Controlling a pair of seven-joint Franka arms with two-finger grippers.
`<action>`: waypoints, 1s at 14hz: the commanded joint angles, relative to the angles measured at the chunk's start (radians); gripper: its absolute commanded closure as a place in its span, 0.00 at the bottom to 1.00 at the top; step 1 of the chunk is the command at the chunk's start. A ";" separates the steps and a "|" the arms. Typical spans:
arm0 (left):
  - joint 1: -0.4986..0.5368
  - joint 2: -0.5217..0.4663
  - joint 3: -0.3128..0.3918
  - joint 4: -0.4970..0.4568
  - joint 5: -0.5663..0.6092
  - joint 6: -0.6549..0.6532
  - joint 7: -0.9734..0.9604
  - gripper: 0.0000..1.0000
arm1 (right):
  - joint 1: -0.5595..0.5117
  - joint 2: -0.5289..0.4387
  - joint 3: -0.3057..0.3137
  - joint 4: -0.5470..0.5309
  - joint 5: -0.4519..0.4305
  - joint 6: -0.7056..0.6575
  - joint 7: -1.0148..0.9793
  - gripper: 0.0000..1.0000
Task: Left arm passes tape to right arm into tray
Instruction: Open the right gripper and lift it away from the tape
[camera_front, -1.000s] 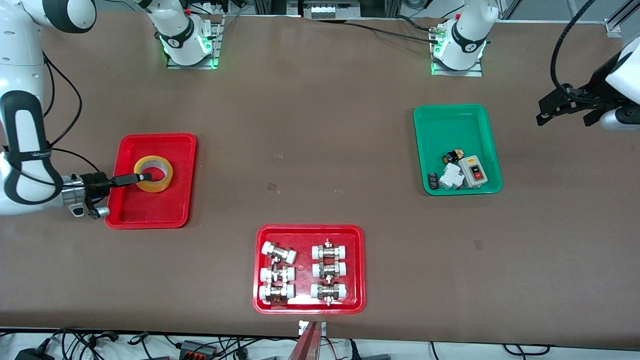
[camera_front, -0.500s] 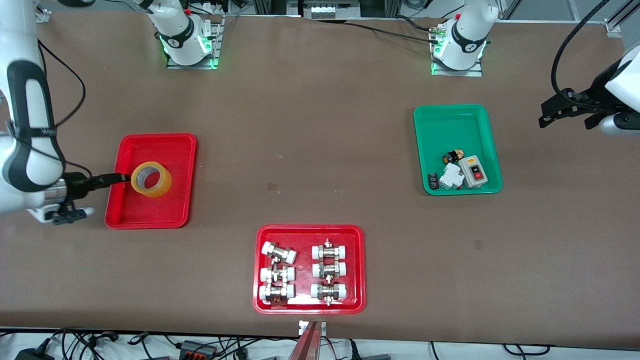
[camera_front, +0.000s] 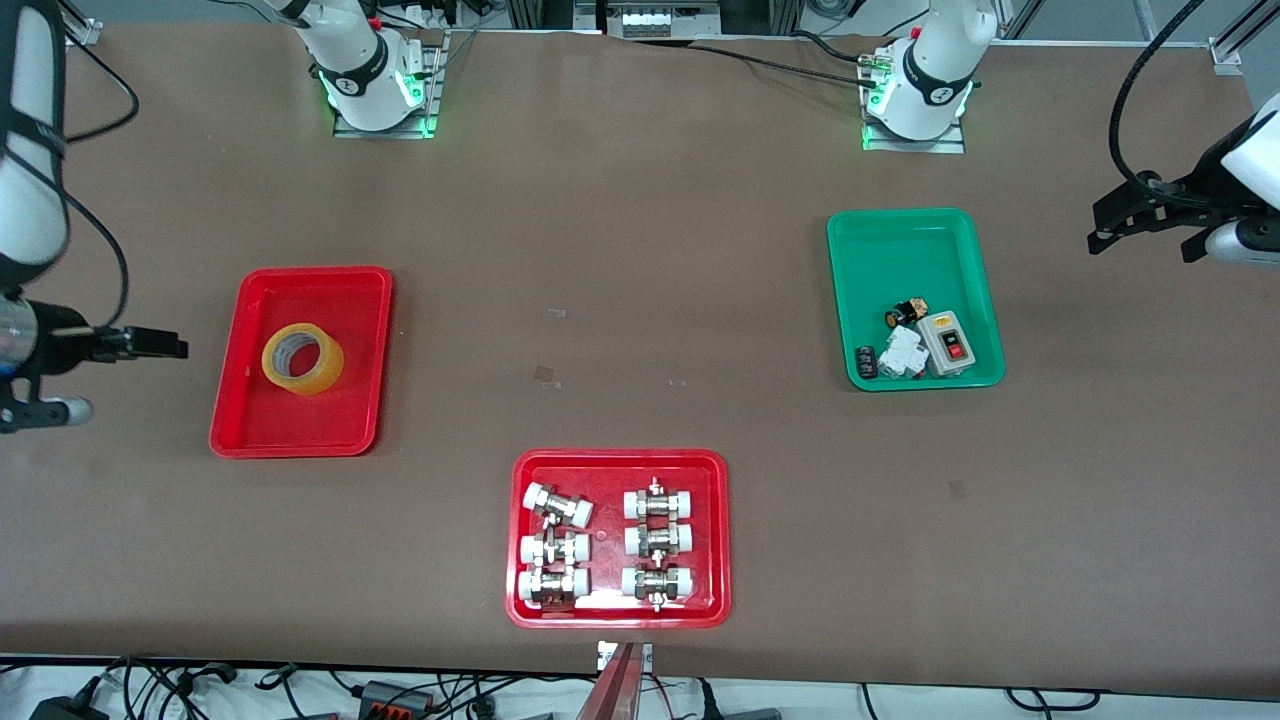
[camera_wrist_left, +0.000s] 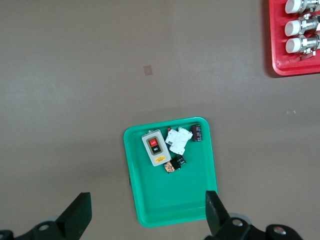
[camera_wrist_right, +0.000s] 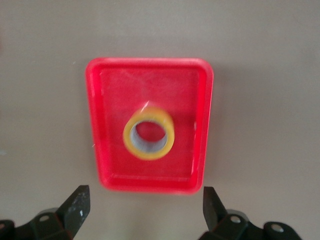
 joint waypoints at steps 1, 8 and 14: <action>-0.006 -0.022 -0.009 -0.015 0.016 0.009 -0.026 0.00 | 0.021 -0.005 -0.005 0.118 -0.017 -0.076 0.041 0.00; -0.003 -0.020 -0.018 -0.009 0.017 -0.014 -0.031 0.00 | 0.041 0.003 0.003 0.154 -0.017 0.076 0.113 0.00; 0.003 -0.020 -0.018 -0.007 0.017 -0.014 -0.020 0.00 | 0.076 -0.045 -0.006 0.142 -0.051 0.079 0.151 0.00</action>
